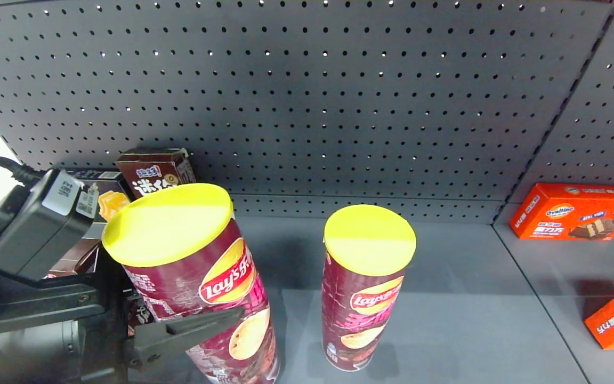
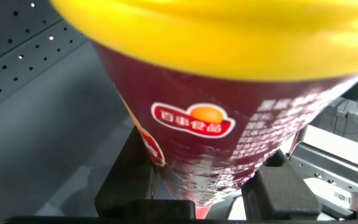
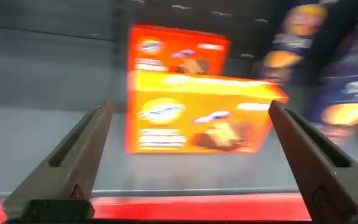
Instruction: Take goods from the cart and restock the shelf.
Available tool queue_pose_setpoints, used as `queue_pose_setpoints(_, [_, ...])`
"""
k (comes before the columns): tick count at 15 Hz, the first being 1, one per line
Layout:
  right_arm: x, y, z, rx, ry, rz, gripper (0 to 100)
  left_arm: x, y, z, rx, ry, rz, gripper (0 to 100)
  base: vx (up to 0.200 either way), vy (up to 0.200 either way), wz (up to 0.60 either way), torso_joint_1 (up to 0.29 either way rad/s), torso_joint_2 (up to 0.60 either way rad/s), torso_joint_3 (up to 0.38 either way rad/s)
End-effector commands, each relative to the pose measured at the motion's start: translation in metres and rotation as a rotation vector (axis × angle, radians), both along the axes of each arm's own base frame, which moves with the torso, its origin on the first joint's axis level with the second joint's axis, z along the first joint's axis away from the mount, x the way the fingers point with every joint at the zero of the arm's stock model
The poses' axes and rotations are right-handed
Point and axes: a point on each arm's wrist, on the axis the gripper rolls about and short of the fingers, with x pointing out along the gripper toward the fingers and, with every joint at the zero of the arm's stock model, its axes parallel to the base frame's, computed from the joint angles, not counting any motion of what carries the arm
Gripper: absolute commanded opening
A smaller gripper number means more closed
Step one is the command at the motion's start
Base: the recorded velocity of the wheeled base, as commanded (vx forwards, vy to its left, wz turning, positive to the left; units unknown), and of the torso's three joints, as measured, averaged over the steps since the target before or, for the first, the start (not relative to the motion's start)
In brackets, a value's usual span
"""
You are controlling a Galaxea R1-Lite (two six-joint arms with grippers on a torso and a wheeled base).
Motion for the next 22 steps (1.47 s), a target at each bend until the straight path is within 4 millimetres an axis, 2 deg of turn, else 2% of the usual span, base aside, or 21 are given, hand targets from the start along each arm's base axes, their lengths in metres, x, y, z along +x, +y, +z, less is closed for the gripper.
queue_pose_setpoints(1, [0.002,0.001,-0.018,0.016,0.018,0.035,100,0.001,-0.001,0.000,0.001,0.001,-0.003,0,0.000,0.000,0.00,0.000,0.00,0.000])
queue_pose_setpoints(6, [0.004,0.002,-0.041,0.058,0.238,0.047,100,0.001,-0.001,-0.001,0.002,0.002,-0.001,0,0.000,0.000,0.00,0.000,0.00,0.000])
queue_pose_setpoints(12, [0.004,0.008,-0.042,0.042,0.254,0.322,100,0.000,-0.002,-0.002,0.003,0.005,-0.021,0,0.000,0.000,0.00,0.000,0.00,0.000])
queue_pose_setpoints(15, [0.004,0.006,-0.044,0.126,0.268,0.237,100,0.001,-0.003,-0.003,0.007,0.009,-0.023,0,0.000,0.000,0.00,0.000,0.00,0.000])
queue_pose_setpoints(17, [0.003,0.006,-0.049,0.106,0.322,0.250,100,0.001,-0.003,-0.003,0.007,0.011,-0.026,0,0.000,0.000,0.00,0.000,0.00,0.000])
queue_pose_setpoints(22, [0.003,0.006,-0.048,0.108,0.317,0.269,100,0.002,-0.003,-0.001,0.003,0.008,-0.026,0,0.000,0.000,0.00,0.000,0.00,0.000])
